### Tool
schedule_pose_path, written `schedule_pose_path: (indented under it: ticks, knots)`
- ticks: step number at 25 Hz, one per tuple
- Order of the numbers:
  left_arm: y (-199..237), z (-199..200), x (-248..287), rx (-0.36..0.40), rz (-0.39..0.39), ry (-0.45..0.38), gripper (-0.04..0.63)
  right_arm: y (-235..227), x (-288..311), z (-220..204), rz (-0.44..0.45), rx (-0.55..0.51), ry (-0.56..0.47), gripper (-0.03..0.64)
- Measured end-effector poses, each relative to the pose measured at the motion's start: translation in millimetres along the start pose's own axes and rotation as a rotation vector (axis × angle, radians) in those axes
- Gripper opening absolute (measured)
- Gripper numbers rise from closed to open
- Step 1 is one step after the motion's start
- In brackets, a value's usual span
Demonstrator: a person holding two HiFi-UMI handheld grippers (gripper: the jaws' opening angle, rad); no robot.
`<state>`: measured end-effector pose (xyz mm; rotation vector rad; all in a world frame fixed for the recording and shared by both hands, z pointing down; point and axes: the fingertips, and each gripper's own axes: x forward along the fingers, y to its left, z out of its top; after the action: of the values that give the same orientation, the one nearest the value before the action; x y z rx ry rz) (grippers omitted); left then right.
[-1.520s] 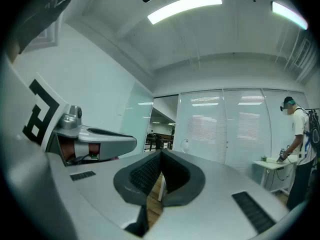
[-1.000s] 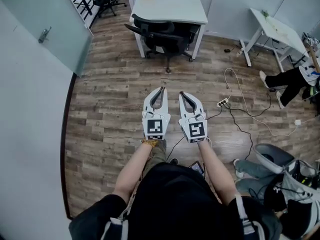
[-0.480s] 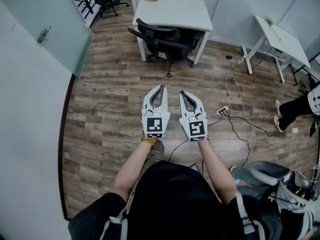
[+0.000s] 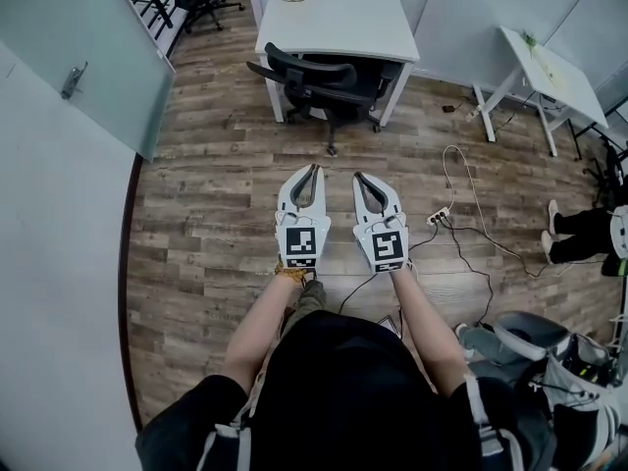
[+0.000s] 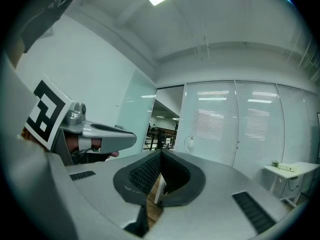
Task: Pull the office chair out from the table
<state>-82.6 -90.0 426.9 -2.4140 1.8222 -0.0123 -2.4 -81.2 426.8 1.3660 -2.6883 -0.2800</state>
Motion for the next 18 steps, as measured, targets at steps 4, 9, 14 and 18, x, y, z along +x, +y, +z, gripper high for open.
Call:
schedule_pose_path:
  ticks: [4, 9, 14, 18]
  knots:
    - [25, -7, 19, -0.006, 0.0, 0.003, 0.031, -1, 31, -3, -0.002, -0.005, 0.013, 0.006]
    - [67, -22, 40, -0.012, 0.024, 0.022, 0.031, 1, 72, -10, 0.01, -0.009, 0.031, 0.006]
    - [105, -31, 53, 0.0, 0.031, 0.034, 0.031, 4, 103, -10, -0.004, -0.013, 0.038, 0.007]
    - [125, -39, 70, 0.011, 0.038, 0.049, 0.031, 0, 121, -14, -0.005, -0.018, 0.039, 0.006]
